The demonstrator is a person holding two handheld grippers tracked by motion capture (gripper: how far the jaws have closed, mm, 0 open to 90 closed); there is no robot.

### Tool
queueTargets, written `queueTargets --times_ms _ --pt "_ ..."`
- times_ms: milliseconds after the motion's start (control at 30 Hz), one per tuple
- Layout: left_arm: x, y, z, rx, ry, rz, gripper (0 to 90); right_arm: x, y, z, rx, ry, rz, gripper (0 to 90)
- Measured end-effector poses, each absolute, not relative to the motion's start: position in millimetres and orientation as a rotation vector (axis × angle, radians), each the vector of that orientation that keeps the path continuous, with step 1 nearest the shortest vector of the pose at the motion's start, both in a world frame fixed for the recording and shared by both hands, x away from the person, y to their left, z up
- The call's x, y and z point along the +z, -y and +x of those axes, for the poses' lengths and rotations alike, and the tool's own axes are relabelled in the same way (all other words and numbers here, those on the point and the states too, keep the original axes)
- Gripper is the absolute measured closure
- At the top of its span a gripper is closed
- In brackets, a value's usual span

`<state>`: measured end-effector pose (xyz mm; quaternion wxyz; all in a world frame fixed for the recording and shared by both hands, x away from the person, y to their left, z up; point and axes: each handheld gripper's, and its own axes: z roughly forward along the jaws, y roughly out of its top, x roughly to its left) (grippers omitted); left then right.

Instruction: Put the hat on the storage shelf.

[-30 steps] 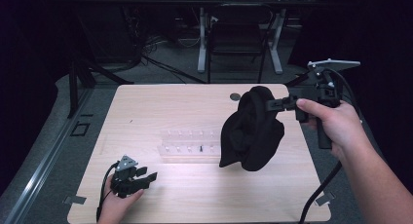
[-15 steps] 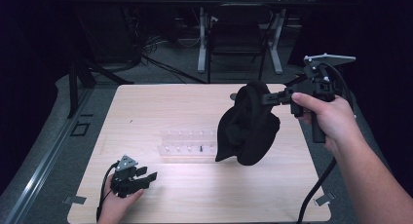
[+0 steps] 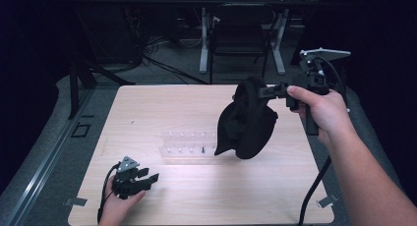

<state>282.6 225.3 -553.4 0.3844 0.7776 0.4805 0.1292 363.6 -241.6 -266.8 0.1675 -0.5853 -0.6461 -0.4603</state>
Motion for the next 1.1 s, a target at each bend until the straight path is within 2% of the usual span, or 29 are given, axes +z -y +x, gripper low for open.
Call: queueTargets --times_ms 1100 --pt "-554 -228 285 0.333 -1.228 1.979 50.1 -296 194 405 -1.279 1.872 -1.647 88.5"
